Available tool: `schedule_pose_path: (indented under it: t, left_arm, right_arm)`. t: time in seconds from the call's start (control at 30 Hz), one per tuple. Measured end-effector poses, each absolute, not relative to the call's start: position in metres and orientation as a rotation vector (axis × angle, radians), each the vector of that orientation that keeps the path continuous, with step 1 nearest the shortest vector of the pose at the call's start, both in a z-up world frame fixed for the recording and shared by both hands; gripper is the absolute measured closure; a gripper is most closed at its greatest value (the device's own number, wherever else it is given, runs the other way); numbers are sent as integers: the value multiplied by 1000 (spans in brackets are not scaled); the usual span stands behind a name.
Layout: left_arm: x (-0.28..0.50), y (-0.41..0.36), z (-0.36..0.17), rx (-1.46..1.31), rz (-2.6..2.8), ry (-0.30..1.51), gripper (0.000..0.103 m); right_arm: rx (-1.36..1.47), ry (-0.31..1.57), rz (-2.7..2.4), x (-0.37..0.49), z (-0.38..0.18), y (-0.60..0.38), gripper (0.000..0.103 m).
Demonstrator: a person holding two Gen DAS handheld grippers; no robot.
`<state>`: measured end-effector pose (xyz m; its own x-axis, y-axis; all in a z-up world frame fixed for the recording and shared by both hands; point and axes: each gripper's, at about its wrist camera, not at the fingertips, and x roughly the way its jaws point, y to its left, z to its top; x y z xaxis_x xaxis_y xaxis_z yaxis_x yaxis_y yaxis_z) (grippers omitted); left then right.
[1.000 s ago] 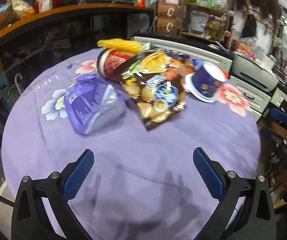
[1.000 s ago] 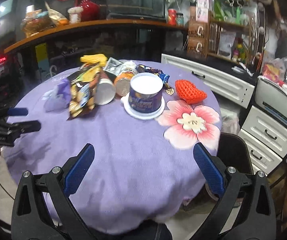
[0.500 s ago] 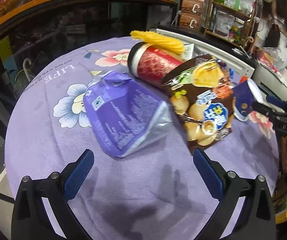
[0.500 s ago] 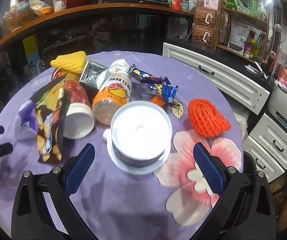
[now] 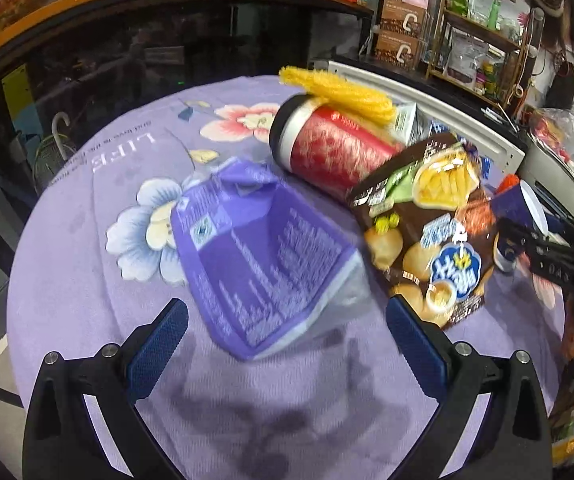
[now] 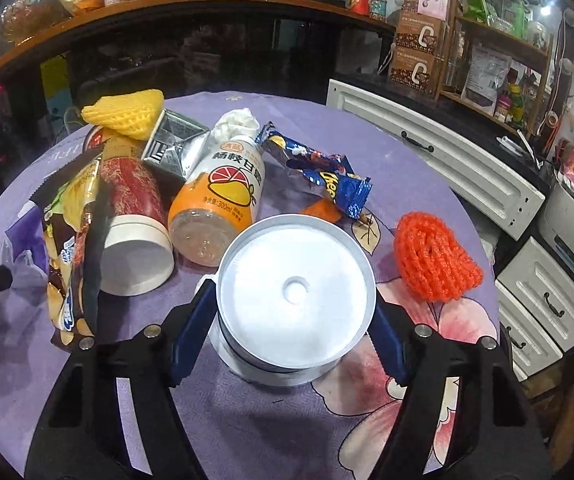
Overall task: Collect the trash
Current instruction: 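Reach the right tool to the blue paper cup and close on it, then grasp the purple snack bag with the left tool and lift it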
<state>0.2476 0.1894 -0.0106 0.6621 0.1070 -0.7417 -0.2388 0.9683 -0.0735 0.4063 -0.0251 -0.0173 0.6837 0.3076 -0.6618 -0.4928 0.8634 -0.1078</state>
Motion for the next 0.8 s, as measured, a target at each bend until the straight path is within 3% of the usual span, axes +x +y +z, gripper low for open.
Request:
schedule_pose_path:
  t: [0.2, 0.37, 0.5, 0.67, 0.8]
  left_arm:
    - [266, 185, -12, -144, 283, 847, 9]
    - [271, 189, -21, -156, 292, 867, 34]
    - [265, 191, -24, -172, 277, 856, 44]
    - [252, 193, -19, -168, 258, 816, 70]
    - [240, 199, -17, -182, 242, 790, 77]
  right_arm:
    - [-320, 616, 456, 390, -7, -24, 32]
    - [-326, 585, 474, 374, 1, -28, 32]
    - [-310, 569, 492, 361, 6, -34, 32]
    - [-311, 546, 502, 349, 8, -37, 32]
    - [-287, 538, 516, 340, 10, -43, 32]
